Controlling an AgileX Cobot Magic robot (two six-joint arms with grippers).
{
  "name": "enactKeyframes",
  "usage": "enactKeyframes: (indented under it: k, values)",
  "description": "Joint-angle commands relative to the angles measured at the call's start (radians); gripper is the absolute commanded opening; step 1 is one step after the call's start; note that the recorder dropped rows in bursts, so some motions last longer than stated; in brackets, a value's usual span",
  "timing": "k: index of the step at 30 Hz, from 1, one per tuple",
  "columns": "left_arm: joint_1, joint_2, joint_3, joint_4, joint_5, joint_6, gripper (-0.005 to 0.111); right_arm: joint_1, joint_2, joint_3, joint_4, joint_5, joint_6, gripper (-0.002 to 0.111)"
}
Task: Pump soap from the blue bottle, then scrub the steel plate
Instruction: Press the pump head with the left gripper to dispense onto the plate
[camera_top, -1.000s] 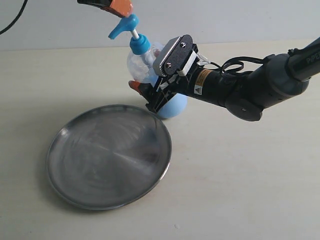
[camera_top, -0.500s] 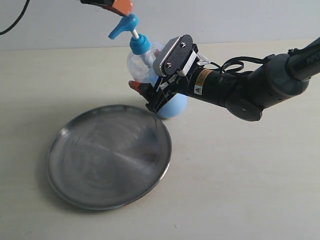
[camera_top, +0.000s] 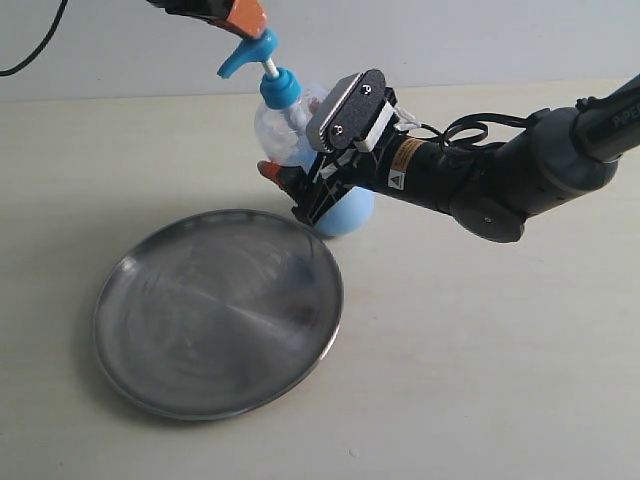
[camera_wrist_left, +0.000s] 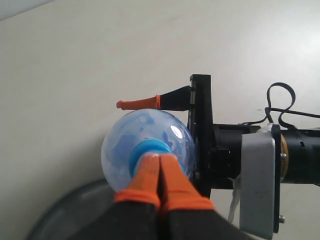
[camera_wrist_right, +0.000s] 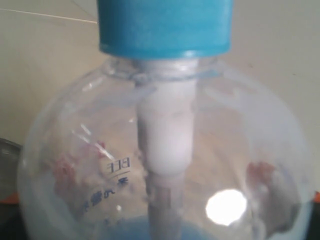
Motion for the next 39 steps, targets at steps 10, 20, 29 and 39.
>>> enactKeyframes:
  k: [10, 20, 29, 39]
  values:
    - [-0.002, 0.057, -0.002, 0.014, 0.061, -0.015, 0.0, 0.001, -0.014, -0.013, -0.038, -0.056, -0.014, 0.0]
    - [-0.002, 0.097, -0.002, 0.006, 0.097, -0.015, 0.0, 0.001, -0.014, -0.013, -0.062, -0.104, 0.017, 0.0]
    - [-0.002, 0.139, -0.002, 0.006, 0.106, -0.015, 0.0, 0.001, -0.014, -0.013, -0.084, -0.125, 0.039, 0.0]
    - [-0.011, 0.2, -0.002, 0.003, 0.119, -0.015, 0.0, 0.001, -0.014, -0.013, -0.086, -0.137, 0.039, 0.0]
